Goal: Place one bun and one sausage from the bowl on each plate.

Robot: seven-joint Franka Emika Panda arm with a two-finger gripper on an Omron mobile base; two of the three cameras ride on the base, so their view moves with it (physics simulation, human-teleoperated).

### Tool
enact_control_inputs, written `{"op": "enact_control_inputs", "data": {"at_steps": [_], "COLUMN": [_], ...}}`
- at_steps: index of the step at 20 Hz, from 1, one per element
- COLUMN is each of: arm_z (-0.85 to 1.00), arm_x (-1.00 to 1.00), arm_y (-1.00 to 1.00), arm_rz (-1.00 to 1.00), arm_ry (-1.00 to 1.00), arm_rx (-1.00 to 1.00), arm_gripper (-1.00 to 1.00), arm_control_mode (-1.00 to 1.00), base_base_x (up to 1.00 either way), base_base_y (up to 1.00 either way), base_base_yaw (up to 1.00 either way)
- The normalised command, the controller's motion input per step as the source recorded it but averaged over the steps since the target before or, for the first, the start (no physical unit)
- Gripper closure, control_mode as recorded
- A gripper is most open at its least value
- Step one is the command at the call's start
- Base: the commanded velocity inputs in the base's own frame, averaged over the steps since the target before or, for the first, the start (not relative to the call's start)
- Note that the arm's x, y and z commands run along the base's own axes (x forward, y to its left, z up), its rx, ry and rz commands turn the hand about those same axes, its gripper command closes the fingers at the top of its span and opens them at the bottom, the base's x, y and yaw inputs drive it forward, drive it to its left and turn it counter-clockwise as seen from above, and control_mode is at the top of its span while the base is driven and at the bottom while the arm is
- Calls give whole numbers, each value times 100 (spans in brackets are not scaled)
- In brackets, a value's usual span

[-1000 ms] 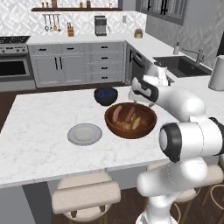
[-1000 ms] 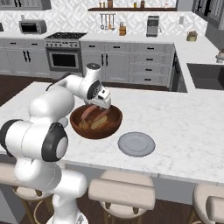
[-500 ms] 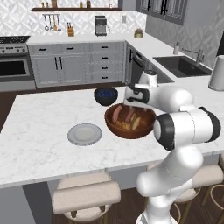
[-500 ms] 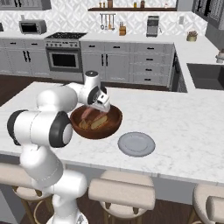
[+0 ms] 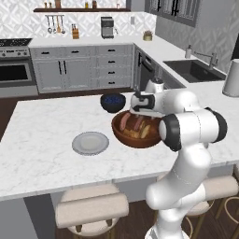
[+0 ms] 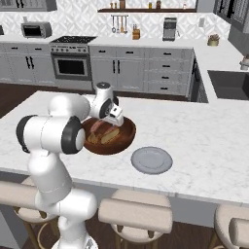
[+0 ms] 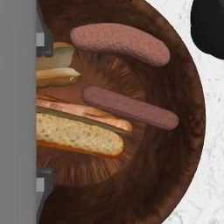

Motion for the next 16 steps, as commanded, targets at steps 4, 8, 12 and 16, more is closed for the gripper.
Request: {"op": "enact_control_inputs", "data": {"at_steps": [4,8,12,16], "arm_z": [-22,-32,-31,-39], "arm_x": [26,7,0,0], "arm_y": [0,2,0,0], "arm_rz": [-2,-1,0,0], "arm_ry": [0,0,0,0], "arm_rx": [0,0,0,0], "arm_gripper": [-100,-100,-100,-100], "arm_control_mode": [-100,-100,-100,-100], "base_base_x": [0,0,0,0], "base_base_y": [0,0,0,0], "base_base_yaw": [0,0,0,0]}}
